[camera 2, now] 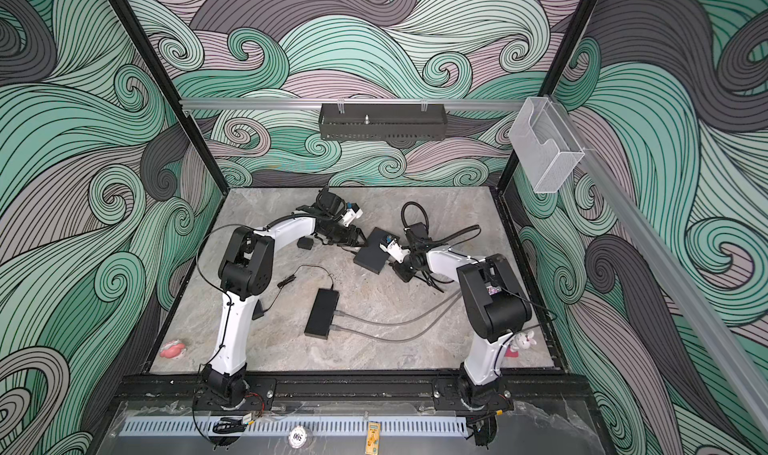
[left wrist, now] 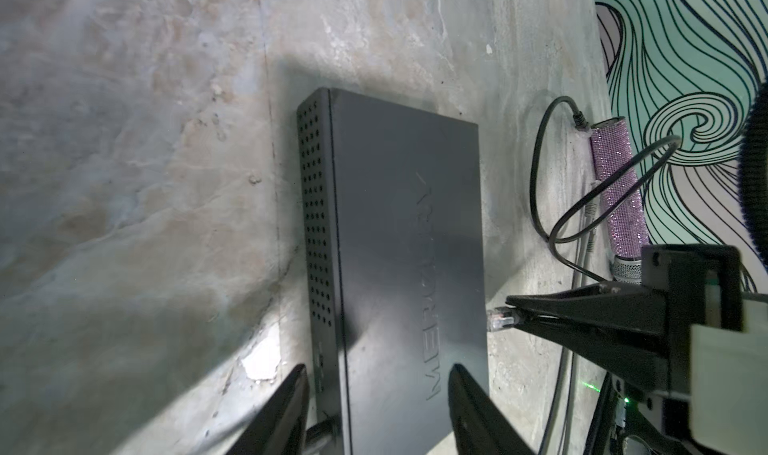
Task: Insert the plug into the switch port
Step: 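Carry the plug to the black switch with the right gripper while the left follows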
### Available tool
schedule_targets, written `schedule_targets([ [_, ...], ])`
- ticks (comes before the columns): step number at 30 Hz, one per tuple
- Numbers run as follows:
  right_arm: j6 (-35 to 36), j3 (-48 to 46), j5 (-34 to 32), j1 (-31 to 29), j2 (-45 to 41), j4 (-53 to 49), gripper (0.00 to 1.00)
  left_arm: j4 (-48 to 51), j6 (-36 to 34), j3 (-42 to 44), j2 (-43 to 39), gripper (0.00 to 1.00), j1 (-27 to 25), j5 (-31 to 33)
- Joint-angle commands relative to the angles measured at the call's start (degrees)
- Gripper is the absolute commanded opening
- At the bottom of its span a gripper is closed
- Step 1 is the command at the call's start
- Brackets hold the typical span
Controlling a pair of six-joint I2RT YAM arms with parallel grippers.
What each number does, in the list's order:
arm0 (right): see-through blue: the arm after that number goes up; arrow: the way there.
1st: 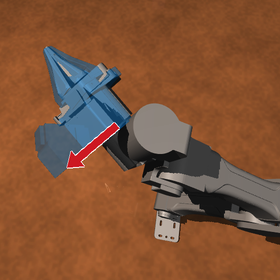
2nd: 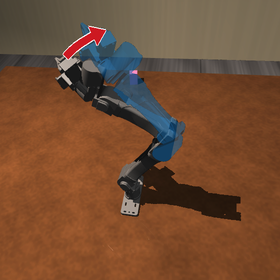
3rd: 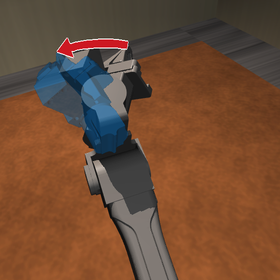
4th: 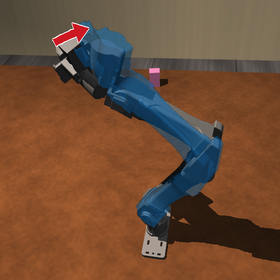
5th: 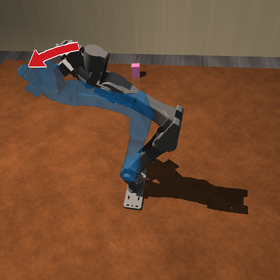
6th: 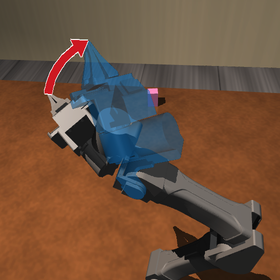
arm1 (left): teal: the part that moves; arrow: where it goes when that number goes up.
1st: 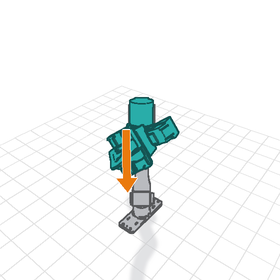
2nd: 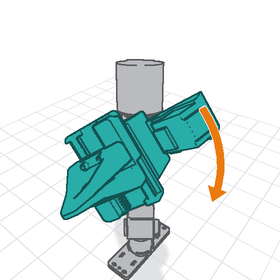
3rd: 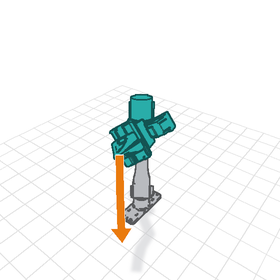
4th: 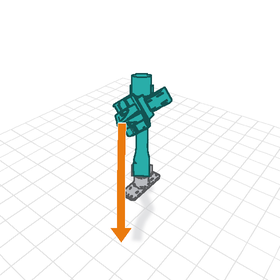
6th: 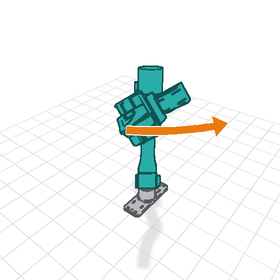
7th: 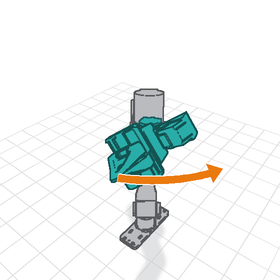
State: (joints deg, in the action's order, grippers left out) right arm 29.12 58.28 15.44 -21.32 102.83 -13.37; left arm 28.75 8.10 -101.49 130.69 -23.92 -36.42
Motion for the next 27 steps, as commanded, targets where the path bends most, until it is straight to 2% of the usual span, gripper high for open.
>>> schedule_targets([
  [1, -0.6, 3.1, 0.7, -1.2, 2.2, -3.0, 0.0, 1.8, -0.4, -2.3, 0.7, 0.56, -0.3, -0.1],
  [10, 0.2, 8.1, -5.0, -6.1, 4.0, -8.6, 0.0, 4.4, -3.1, -3.6, 1.1, 0.57, 0.2, 0.6],
  [15, -2.2, 10.8, -5.1, -7.1, 2.8, -11.4, 0.0, 6.7, -6.1, -5.0, 1.0, 0.57, 2.7, 1.6],
  [19, -11.0, 6.8, -3.3, -8.5, -2.3, -7.6, 0.0, 6.9, -5.9, -7.1, 1.6, 0.57, 5.8, -0.6],
  [24, -34.2, -5.7, -9.4, -10.0, -11.2, 7.7, 0.0, 3.7, -2.8, -8.6, 3.0, 0.58, 6.6, -4.7],
  [27, -39.9, -12.1, -8.6, -10.0, -14.2, 12.8, 0.0, 1.8, 0.6, -12.6, 5.7, 0.64, 5.9, -6.5],
])
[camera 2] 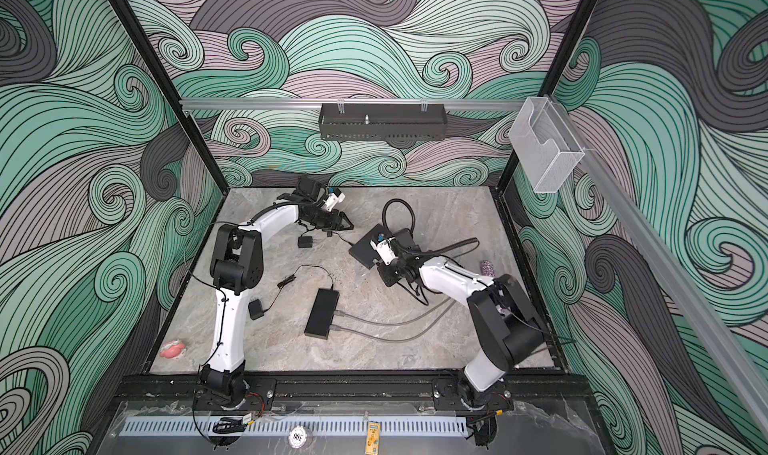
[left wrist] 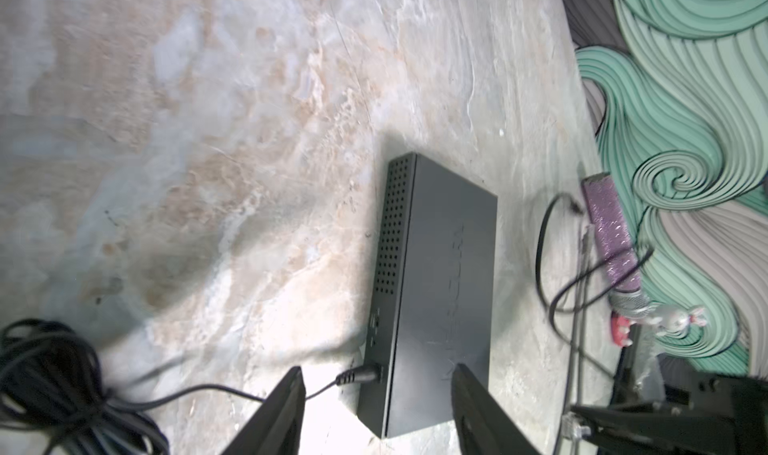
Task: Insert the plug into the switch port
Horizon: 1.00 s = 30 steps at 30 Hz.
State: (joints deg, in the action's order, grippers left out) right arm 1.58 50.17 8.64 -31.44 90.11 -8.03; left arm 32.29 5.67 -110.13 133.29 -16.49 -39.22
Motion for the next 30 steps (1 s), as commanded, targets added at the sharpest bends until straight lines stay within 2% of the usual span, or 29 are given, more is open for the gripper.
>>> schedule_targets([
  [1, -13.7, -5.8, -1.6, 0.1, -2.6, 8.9, 0.0, -1.7, 3.0, -5.9, 4.1, 0.65, -2.1, -3.3],
  [4, -16.4, -11.5, -1.6, 0.0, -6.8, 12.4, 0.0, -2.5, 2.4, -12.1, 6.9, 0.73, -4.8, 1.2],
  [6, -17.7, -14.0, -2.9, 0.3, -10.6, 12.4, 0.0, 0.6, -0.4, -18.0, 9.1, 0.99, -7.0, 5.9],
  [10, -17.5, -17.1, -2.8, 2.1, -18.5, 10.6, 0.0, 2.7, -5.5, -24.5, 12.2, 0.99, -10.6, 20.3],
  [15, -16.6, -19.3, -2.9, 3.9, -26.2, 8.3, 0.0, 6.4, -8.0, -36.7, 20.4, 0.99, -13.6, 31.2],
  [19, -17.7, -22.1, -1.8, 5.6, -29.6, 10.4, 0.0, 4.3, -11.0, -40.4, 23.6, 0.99, -16.4, 42.4],
  [25, -17.6, -23.0, 0.8, 6.2, -32.3, 9.9, 0.0, 0.9, -12.8, -40.3, 23.8, 0.98, -17.8, 41.2],
  [30, -17.8, -23.6, 2.2, 6.8, -36.1, 8.9, 0.0, 6.3, -18.3, -44.8, 26.5, 0.99, -20.2, 46.3],
])
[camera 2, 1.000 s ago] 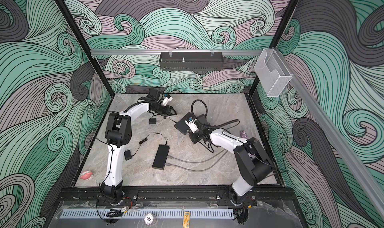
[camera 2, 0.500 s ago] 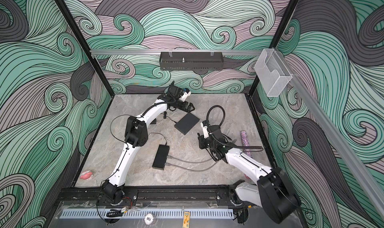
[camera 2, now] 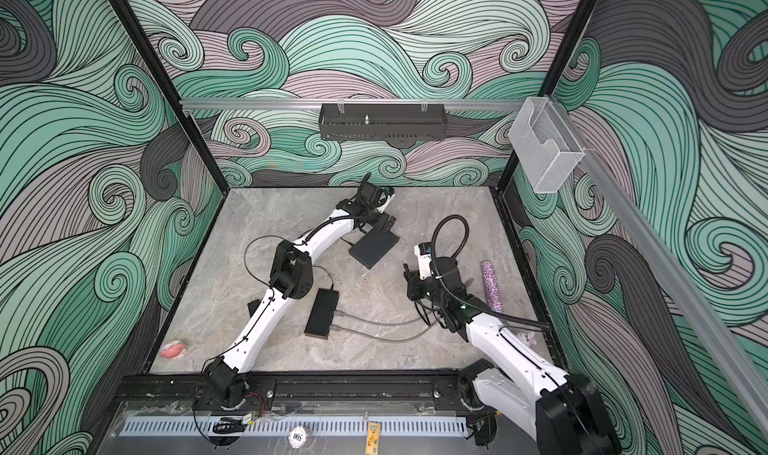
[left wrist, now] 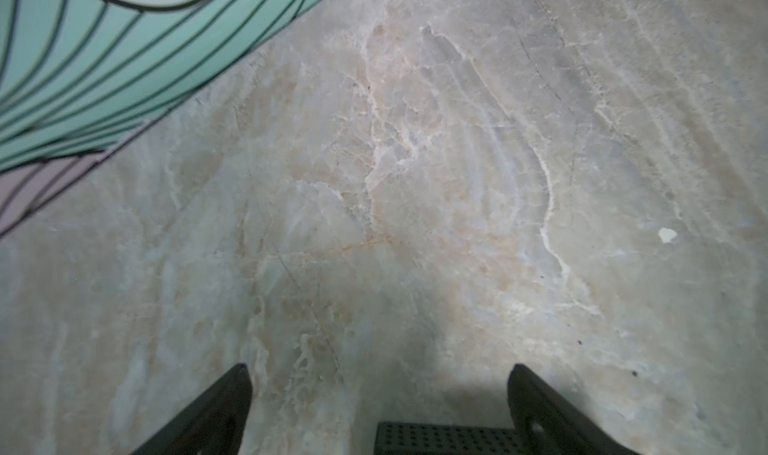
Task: Insert the plug into the switch port
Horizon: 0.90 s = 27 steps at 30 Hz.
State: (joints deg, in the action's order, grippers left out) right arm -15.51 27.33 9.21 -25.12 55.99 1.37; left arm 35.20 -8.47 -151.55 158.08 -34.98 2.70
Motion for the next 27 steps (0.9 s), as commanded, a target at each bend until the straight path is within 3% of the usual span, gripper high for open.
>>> schedule_targets([
  [1, -0.6, -0.7, 1.8, 0.7, -2.8, -0.8, 0.0, 4.9, -4.8, -3.4, 1.8, 0.99, -1.9, 4.6],
  [9, -0.1, -1.7, 2.0, 1.4, -7.5, -2.2, 0.0, 16.2, -6.5, -1.6, 1.7, 0.97, -1.9, 4.5],
  [14, -0.3, -2.6, 2.1, 1.4, -7.6, -2.2, 0.0, 13.0, -5.4, 8.7, -3.8, 0.96, -1.8, 5.5],
  [19, -1.0, -4.6, 3.4, 1.3, -6.9, -1.2, 0.0, 11.2, -1.6, 17.1, -8.6, 0.92, -0.1, 2.0],
  [22, -1.3, -5.5, 4.6, 1.1, -5.8, -1.0, 0.0, 9.2, 1.7, 21.1, -11.9, 0.98, 0.9, -0.9],
  [27, -1.6, -5.7, 4.4, -1.4, -4.5, -2.2, 0.0, 7.8, 10.3, 24.3, -19.6, 0.99, 4.7, -8.8],
])
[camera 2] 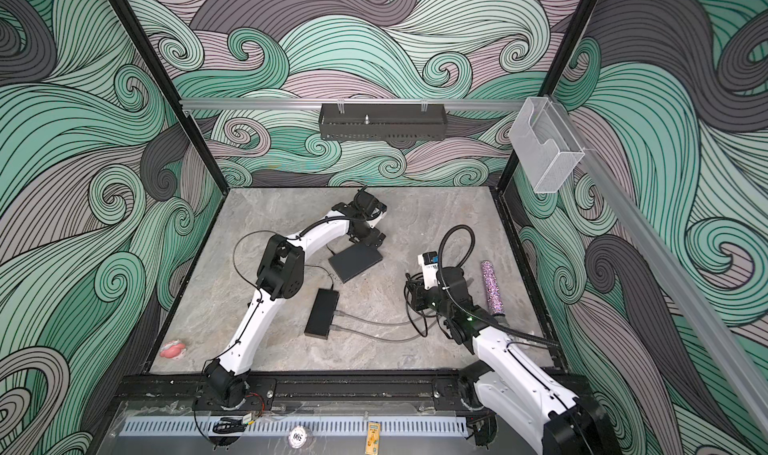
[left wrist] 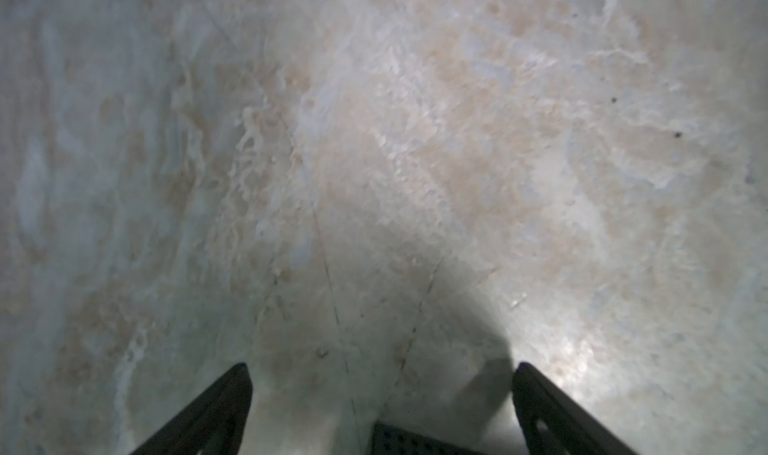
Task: Insert the plug into the switch port
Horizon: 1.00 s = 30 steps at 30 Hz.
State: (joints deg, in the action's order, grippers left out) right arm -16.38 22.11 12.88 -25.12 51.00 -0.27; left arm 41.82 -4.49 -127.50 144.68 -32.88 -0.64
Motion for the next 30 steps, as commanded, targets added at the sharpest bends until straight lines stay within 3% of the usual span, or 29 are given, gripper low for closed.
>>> schedule_targets([
  [1, -0.6, -0.4, -0.6, -2.7, 0.8, -0.7, 0.0, 1.7, 8.6, 1.0, -8.2, 0.98, 3.9, -7.8],
  [3, -0.6, -0.4, -2.7, -4.8, 2.8, 0.2, 0.0, -2.0, 11.8, 6.4, -13.5, 0.99, 6.2, -13.7],
  [7, -3.4, 1.6, 0.0, -6.8, 12.2, 5.7, 0.0, -16.5, 16.6, 25.4, -27.1, 0.99, 11.2, -24.2],
  [11, -6.0, 4.4, 3.5, -8.4, 20.2, 11.1, 0.0, -22.9, 19.5, 39.3, -35.3, 0.97, 15.5, -23.5],
  [13, -6.1, 5.9, 3.3, -9.9, 22.6, 12.2, 0.0, -23.6, 21.2, 43.4, -36.5, 0.84, 17.3, -24.6],
  [16, -7.7, 6.9, 3.1, -10.3, 26.4, 15.8, 0.0, -23.6, 21.9, 44.0, -33.7, 0.46, 18.3, -30.2],
  [18, -7.8, 9.1, 3.0, -10.3, 30.2, 16.6, 0.0, -22.3, 22.4, 41.8, -30.1, 0.32, 18.3, -33.3],
  [21, -8.9, 12.8, 2.5, -10.2, 36.7, 18.5, 0.0, -22.0, 24.5, 40.8, -26.3, 0.3, 18.4, -35.4],
  [30, -11.7, 19.9, 1.2, -10.2, 48.5, 24.8, 0.0, -22.7, 26.0, 47.7, -28.1, 0.36, 17.3, -32.2],
])
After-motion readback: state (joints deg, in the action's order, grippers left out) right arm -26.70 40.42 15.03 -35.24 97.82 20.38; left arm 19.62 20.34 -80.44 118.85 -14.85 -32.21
